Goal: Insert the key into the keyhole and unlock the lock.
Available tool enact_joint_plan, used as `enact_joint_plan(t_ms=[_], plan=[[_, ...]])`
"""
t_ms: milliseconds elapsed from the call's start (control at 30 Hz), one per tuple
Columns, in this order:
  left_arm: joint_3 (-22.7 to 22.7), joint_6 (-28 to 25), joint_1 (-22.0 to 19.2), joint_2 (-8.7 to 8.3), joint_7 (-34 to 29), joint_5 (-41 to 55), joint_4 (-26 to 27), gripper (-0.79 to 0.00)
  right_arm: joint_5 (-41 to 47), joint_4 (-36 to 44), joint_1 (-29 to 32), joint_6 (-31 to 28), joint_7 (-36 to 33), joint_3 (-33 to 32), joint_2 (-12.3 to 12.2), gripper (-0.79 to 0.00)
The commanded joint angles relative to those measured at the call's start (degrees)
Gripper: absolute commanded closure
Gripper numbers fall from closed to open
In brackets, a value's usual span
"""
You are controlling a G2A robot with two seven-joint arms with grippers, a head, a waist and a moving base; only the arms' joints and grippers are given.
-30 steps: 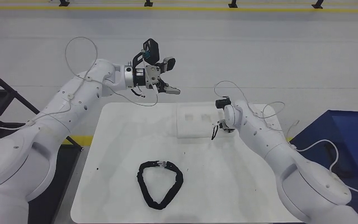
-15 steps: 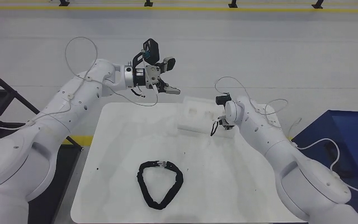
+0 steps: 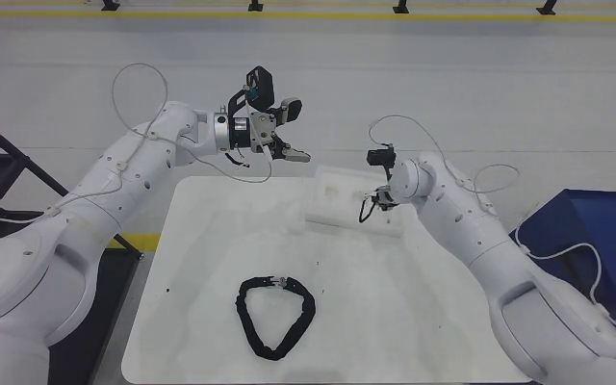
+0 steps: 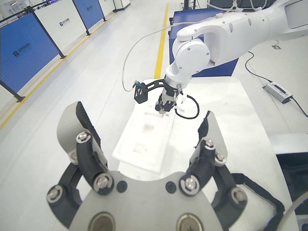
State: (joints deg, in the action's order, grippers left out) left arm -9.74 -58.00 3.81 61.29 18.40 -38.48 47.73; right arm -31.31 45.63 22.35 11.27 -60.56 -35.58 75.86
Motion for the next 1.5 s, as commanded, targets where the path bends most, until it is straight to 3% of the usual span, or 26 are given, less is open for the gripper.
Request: enact_joint_plan(t_ms=[0,267,567,800,1000,1467], plan=[[0.0,0.0,0.0,0.0,0.0,0.0,0.0,-0.785,0.21,4.68,1.87,-0.56,-0.24,-2.52,-1.5,0.0],[0.0,0.0,0.0,0.0,0.0,0.0,0.0,-0.785,7.78,21.67,13.52,-11.67,-2.89,-16.82,-7.68,0.0],[0.0,0.0,0.0,0.0,0.0,0.0,0.0,-0.785,18.61,30.49,22.18,-20.27,-4.12,-25.84,-10.25,0.0],[0.0,0.0,0.0,0.0,0.0,0.0,0.0,-0.785,31.82,25.35,23.72,-28.71,-6.97,-28.51,-10.5,0.0],[0.0,0.0,0.0,0.0,0.0,0.0,0.0,-0.785,38.97,18.82,22.75,-32.25,-7.65,-28.43,-10.11,0.0],[0.0,0.0,0.0,0.0,0.0,0.0,0.0,-0.785,40.34,15.23,20.99,-32.42,-7.88,-27.02,-9.66,0.0]])
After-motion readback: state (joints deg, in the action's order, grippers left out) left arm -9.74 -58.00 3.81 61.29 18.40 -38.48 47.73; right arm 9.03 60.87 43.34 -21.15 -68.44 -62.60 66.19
